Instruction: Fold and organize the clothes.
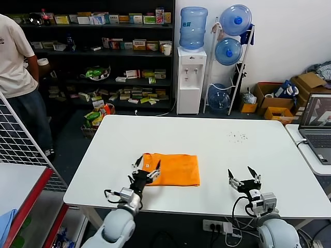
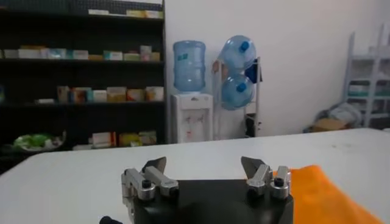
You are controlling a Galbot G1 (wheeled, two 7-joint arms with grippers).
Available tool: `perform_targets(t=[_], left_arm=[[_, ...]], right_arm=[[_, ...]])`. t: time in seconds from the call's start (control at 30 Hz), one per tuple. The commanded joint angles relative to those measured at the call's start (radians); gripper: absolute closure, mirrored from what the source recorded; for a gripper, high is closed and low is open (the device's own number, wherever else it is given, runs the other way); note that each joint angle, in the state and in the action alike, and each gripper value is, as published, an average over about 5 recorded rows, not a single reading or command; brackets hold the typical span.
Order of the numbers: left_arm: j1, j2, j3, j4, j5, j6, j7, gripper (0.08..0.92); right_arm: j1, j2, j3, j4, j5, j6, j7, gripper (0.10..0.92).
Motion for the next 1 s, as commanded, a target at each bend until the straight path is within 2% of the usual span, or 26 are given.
perform_targets(t=[0.03,0.17,0.33,1.0], left_arm=[[0.167,0.041,-0.321,-0.010,0.248,-0.127,0.061,0.180],[0.182,0.016,-0.355,-0.015,0.257,-0.131,0.080,0.177],[0.183,-0.006,-0.386,-0.029,0.258,-0.080,0.115,0.177],[0.201,-0.085,-0.423,-0.042,0.299,-0.053,0.139,0.177]], right_arm=[[0.027,0.168,0.160,-0.008,-0.167,0.036,-0.168,0.203],[0.019,0.191,0.182,-0.005,-0.178,0.043,-0.175,0.203],[0.020,0.230,0.199,-0.010,-0.209,0.049,-0.179,0.203],[0.018,0.265,0.172,-0.027,-0.243,0.098,-0.217,0.203]])
